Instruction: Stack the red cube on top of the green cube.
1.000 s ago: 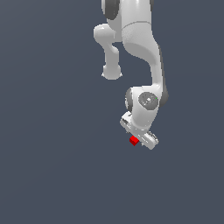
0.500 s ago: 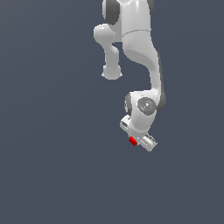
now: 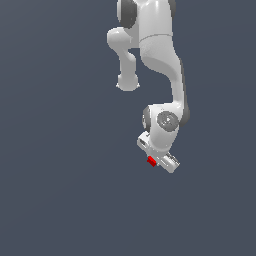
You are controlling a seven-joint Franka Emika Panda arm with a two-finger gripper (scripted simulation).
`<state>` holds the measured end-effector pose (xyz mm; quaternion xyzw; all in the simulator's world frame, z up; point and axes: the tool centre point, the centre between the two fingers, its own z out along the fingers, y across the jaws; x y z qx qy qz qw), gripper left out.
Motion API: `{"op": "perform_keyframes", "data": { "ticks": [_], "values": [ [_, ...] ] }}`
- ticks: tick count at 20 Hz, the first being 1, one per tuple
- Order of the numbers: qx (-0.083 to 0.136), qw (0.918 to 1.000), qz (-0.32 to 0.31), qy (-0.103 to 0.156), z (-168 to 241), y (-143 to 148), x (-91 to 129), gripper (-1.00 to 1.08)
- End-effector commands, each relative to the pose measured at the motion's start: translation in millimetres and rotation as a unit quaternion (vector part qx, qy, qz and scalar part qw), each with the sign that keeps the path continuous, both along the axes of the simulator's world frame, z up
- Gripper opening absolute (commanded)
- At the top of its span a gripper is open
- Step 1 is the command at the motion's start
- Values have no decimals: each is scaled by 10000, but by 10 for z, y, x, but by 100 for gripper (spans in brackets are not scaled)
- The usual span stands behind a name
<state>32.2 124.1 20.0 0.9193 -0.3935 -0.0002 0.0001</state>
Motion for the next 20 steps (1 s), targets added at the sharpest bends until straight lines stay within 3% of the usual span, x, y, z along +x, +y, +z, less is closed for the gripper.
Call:
{"op": "perform_keyframes", "data": {
  "ticks": [1,20],
  "values": [
    [0,10000,0,-2,13,0,0,-100],
    [0,10000,0,-2,950,-1,-10,-100]
  ]
}}
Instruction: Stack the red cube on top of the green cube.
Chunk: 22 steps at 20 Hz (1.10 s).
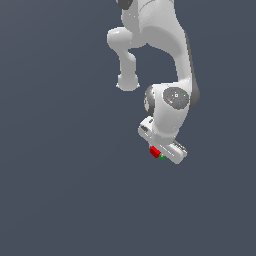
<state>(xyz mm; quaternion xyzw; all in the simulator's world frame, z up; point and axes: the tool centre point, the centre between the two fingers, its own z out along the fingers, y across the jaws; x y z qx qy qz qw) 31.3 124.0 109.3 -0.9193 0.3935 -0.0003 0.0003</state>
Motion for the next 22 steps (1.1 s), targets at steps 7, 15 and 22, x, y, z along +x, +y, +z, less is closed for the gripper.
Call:
{"op": "perform_keyframes", "data": {
  "ticks": [7,15,22],
  "values": [
    [0,10000,0,0,85,7,0,-100],
    [-1,10000,1,2,-164,217,-167,-100],
    [-1,10000,0,4,-458,467,-353,-100]
  ]
}}
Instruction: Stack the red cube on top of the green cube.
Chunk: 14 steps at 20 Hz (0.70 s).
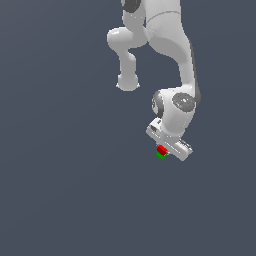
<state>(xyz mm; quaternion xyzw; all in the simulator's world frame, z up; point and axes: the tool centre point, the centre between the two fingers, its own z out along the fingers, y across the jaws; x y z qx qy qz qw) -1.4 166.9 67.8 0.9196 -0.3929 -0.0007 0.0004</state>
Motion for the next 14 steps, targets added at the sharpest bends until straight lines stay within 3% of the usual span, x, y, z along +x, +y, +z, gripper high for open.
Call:
{"op": "perform_keyframes", "data": {
  "ticks": [1,9,10,14],
  "values": [
    [1,10000,-6,-8,-64,56,-39,-100],
    [1,10000,-6,-8,-65,59,-23,-100],
    [1,10000,-6,-8,-65,59,-23,100],
    [1,10000,-6,-8,-65,59,-23,100]
  ]
}}
